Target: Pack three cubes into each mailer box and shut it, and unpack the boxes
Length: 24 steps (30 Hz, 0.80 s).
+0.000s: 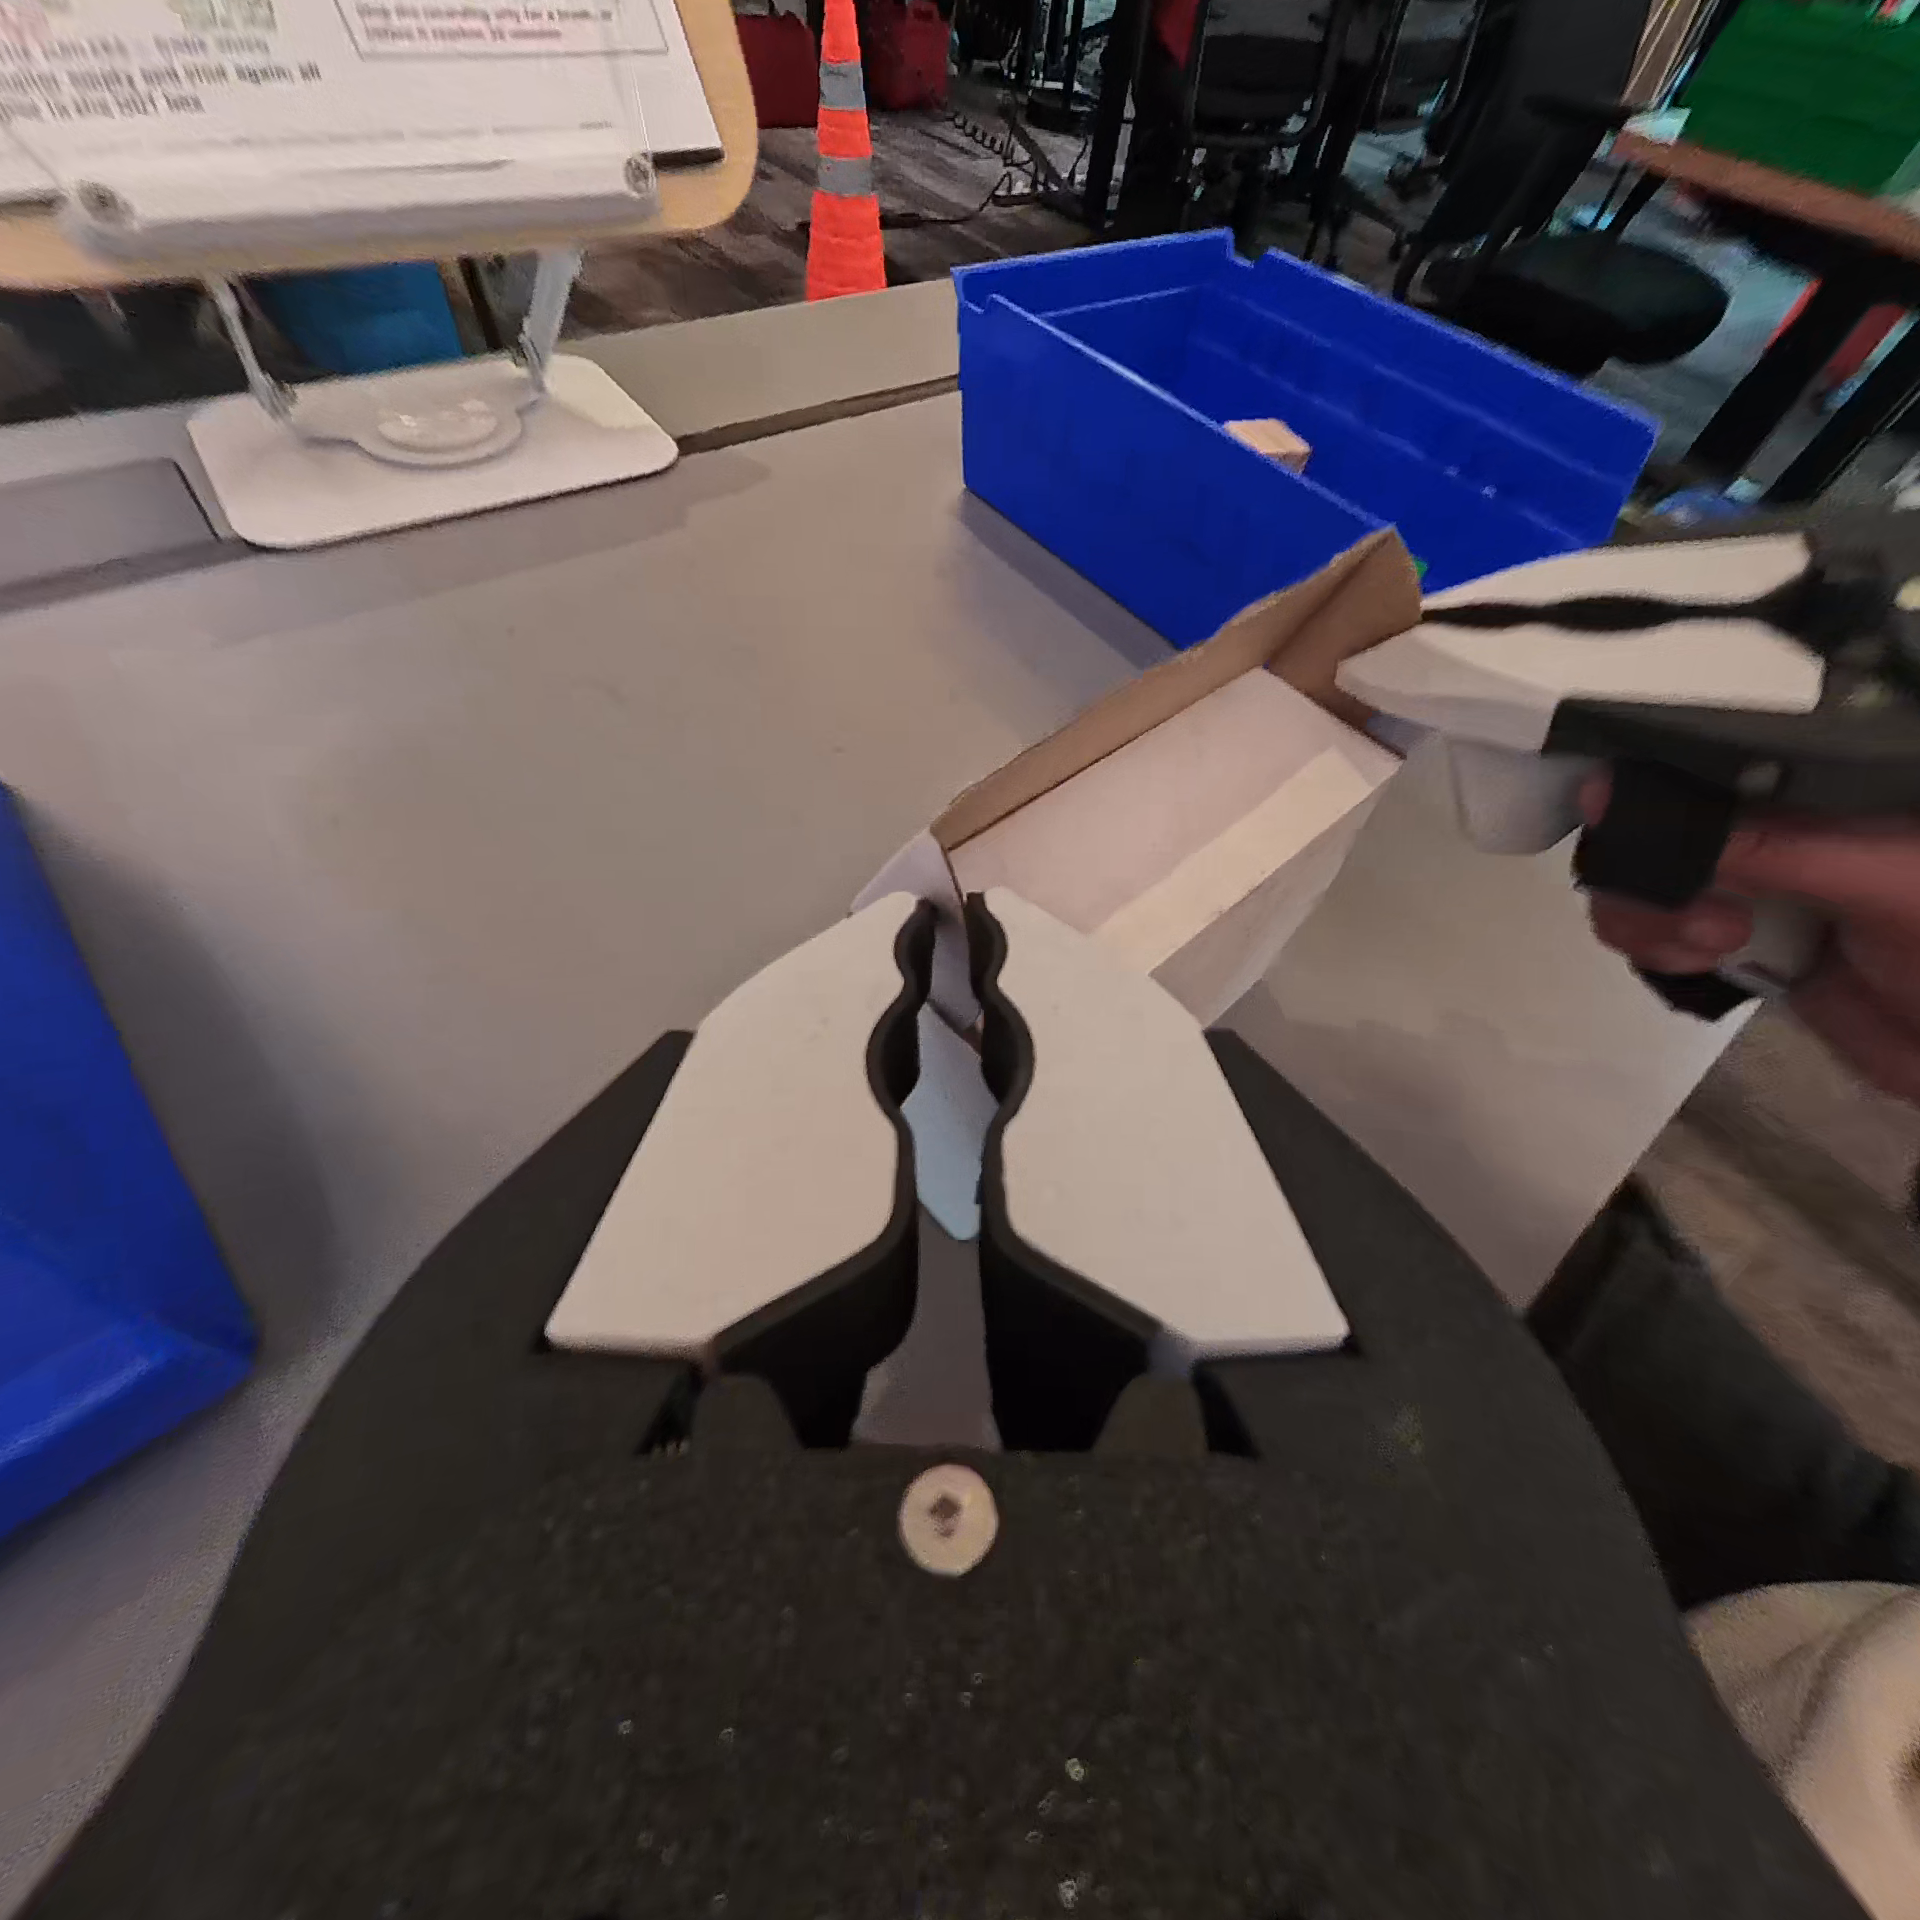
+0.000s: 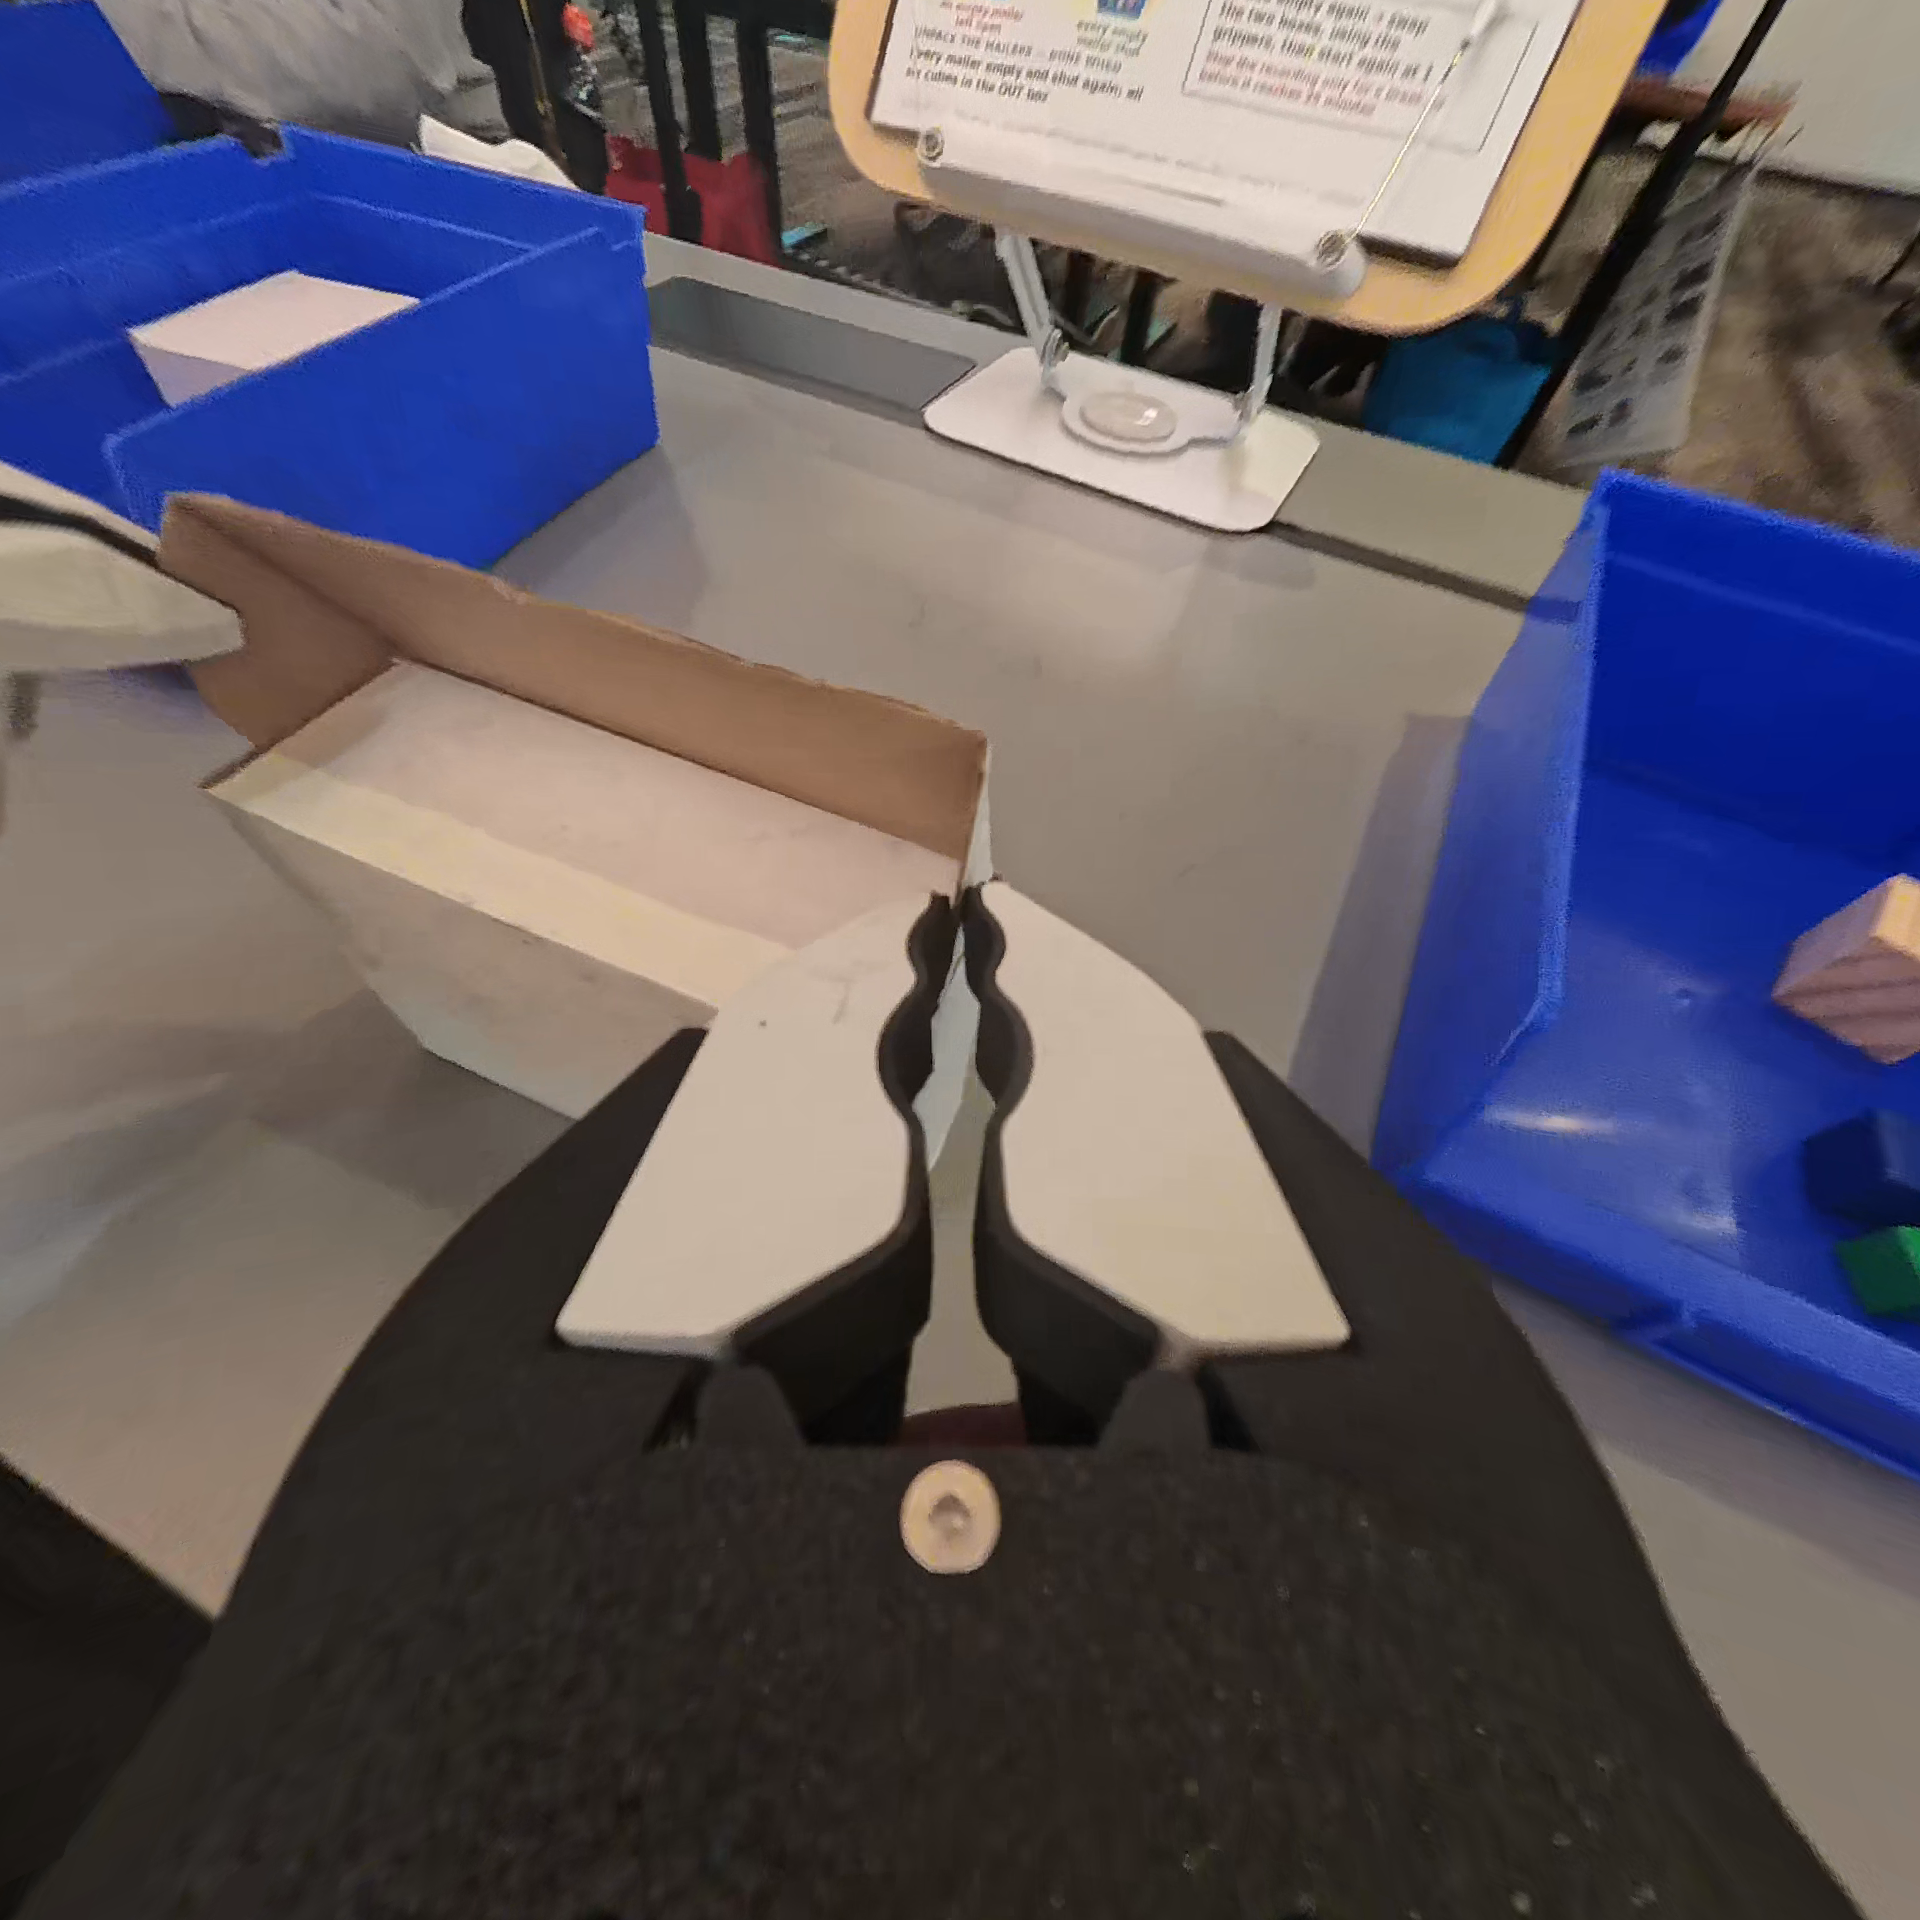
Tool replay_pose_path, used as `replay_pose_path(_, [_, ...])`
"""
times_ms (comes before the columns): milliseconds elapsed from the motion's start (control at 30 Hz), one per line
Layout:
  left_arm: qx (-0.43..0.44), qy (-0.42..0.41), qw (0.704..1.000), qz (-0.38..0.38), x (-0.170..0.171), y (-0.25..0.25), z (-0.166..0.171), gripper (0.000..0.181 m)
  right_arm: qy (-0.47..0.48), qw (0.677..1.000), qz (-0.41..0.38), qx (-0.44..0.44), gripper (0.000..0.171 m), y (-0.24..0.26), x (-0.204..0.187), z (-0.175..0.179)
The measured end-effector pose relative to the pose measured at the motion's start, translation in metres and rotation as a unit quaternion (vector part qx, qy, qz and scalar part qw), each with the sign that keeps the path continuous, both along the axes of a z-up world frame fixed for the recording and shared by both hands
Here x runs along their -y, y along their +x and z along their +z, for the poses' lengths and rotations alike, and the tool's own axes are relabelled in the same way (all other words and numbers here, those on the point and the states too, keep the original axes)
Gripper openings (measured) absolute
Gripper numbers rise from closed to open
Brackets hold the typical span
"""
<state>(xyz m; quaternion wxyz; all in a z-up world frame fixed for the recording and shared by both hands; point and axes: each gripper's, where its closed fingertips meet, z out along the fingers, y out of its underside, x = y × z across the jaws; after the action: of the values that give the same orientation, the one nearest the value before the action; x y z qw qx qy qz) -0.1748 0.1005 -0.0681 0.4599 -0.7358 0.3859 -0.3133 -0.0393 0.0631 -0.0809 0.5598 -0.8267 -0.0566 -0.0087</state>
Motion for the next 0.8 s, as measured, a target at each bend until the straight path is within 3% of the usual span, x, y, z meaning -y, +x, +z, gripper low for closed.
replay_pose_path(200, [0.067, -0.136, 0.988, -0.017, -0.005, 0.000, 0.002, 0.006, -0.031, 0.999, -0.014, 0.012, 0.003, -0.001, -0.002, 0.000])
replay_pose_path(433, [0.038, -0.197, 0.978, -0.050, -0.003, 0.004, 0.003, 0.007, -0.096, 0.995, -0.016, -0.035, 0.003, 0.001, -0.005, 0.001])
replay_pose_path(633, [-0.005, -0.138, 0.990, -0.038, -0.004, 0.004, 0.002, 0.006, -0.061, 0.998, -0.024, 0.021, 0.004, 0.001, -0.002, 0.001])
replay_pose_path(800, [-0.060, -0.051, 0.994, -0.075, 0.003, -0.002, -0.002, 0.005, -0.035, 0.999, 0.010, 0.030, 0.003, 0.001, 0.007, 0.000])
